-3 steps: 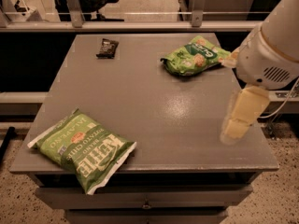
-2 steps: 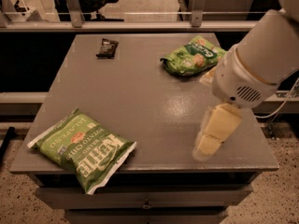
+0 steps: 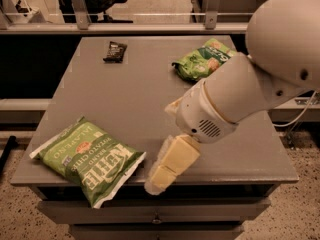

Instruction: Move green jalapeno chip bag near green rice chip bag

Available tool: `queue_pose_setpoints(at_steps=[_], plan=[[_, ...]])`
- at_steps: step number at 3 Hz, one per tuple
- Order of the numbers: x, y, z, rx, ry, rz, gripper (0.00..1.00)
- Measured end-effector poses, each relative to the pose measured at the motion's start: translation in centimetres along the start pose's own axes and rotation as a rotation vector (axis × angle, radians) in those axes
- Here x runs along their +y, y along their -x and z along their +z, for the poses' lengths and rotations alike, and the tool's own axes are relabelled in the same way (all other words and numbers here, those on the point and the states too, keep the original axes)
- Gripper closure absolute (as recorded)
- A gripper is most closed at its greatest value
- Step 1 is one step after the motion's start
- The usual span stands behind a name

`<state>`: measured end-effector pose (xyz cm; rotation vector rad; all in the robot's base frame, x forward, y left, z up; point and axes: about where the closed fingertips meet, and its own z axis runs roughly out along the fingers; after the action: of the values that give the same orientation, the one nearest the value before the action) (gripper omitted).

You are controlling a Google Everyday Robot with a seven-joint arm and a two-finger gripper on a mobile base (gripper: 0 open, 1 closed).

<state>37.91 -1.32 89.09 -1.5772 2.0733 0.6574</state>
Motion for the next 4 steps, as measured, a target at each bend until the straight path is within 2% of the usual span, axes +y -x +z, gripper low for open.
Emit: queue_pose_setpoints(at_steps=[1,2,3,4], plan=[[1.8,3.4,3.3,-0.109,0.033,-0.019,0.0],[3.1,5.6,6.5,-0.175,0.036,-0.046,0.0],[3.3,6.3,9.2,-0.204,0.022,-0.052,0.0],[3.2,6.6,10.9,-0.219,0.012,-0.04,0.18]])
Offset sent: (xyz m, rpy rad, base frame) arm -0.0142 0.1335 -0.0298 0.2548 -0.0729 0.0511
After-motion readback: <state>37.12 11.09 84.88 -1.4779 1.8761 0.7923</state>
